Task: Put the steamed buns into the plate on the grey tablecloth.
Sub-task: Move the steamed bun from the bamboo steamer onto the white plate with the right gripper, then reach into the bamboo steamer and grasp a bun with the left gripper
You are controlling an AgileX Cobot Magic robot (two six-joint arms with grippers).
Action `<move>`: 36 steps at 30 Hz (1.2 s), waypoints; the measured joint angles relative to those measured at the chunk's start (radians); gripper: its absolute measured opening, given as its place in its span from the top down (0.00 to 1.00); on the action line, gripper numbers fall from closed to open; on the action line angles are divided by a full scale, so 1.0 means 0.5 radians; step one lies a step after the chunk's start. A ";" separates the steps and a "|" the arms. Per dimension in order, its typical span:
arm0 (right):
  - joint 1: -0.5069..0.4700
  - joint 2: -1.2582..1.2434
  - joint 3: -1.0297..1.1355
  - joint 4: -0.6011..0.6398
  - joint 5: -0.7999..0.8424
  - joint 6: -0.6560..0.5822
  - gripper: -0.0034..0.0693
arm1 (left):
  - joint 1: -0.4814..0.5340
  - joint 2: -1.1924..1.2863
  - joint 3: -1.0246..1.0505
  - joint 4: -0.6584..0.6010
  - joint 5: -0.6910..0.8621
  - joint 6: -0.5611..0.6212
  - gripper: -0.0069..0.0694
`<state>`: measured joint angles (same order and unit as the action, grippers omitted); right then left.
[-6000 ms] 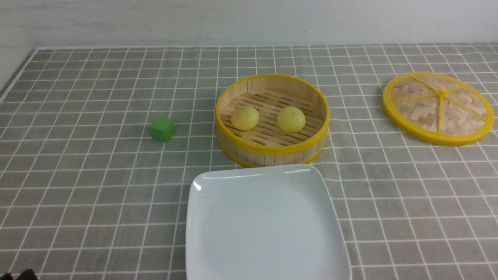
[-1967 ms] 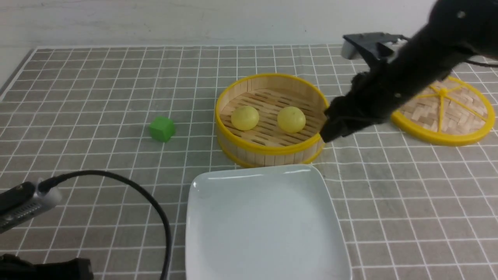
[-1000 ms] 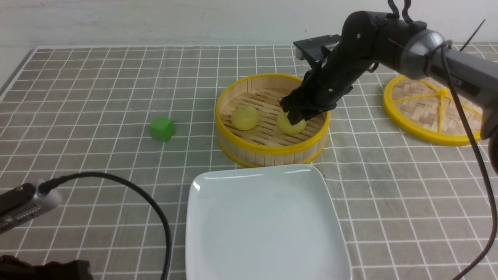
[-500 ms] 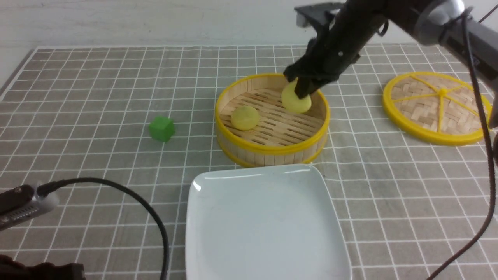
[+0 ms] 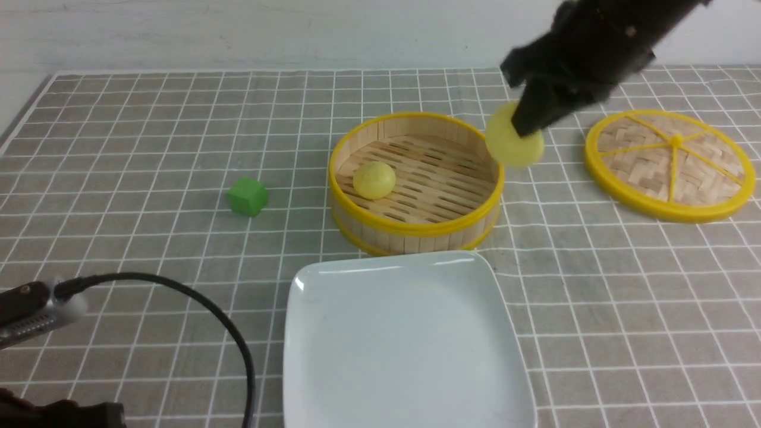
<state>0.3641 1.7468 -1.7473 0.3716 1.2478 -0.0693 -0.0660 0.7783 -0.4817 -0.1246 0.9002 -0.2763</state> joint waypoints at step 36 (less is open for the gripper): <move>0.353 -0.178 0.539 -0.346 -0.172 0.009 0.72 | 0.000 0.003 -0.372 -0.038 -0.067 -0.038 0.53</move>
<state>0.5404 1.6577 -1.4778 0.1988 1.1616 -0.0648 -0.0660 0.7799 -0.6676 -0.1435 0.8666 -0.2955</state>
